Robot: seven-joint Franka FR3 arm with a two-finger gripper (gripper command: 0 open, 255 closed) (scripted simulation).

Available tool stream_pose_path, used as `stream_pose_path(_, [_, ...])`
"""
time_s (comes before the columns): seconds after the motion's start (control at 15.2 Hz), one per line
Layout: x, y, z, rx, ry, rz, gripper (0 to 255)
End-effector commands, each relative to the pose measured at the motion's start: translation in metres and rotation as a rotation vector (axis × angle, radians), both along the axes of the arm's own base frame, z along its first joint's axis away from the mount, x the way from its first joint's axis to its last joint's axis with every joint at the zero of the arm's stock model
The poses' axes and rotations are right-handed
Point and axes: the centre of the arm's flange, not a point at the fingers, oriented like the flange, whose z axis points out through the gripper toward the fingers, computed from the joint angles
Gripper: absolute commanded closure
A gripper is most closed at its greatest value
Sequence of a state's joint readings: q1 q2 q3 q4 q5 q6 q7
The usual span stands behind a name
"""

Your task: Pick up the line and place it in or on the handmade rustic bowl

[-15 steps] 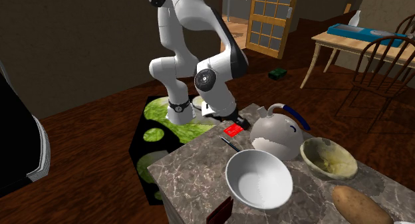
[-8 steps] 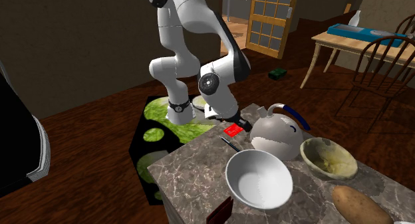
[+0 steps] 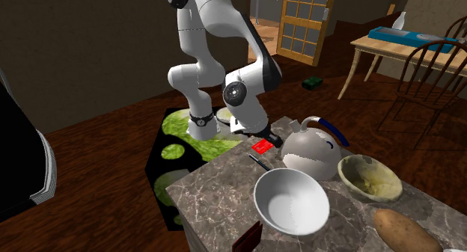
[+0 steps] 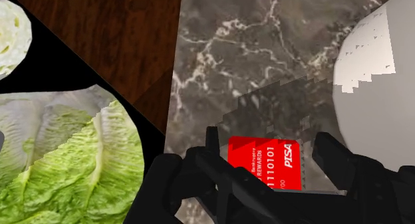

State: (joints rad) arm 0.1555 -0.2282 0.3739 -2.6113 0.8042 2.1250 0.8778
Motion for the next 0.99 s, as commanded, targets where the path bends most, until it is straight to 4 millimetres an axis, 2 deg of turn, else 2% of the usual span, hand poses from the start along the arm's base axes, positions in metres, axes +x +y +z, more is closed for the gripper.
stream_pose_path(0.0, [-0.001, 0.0, -0.002, -0.002, 0.001, 0.0, 255])
stream_pose_path(0.33, [0.0, 0.0, -0.002, -0.001, 0.001, 0.0, 255])
stream_pose_path(0.92, [0.0, 0.0, 0.045, -0.001, 0.001, 0.0, 255])
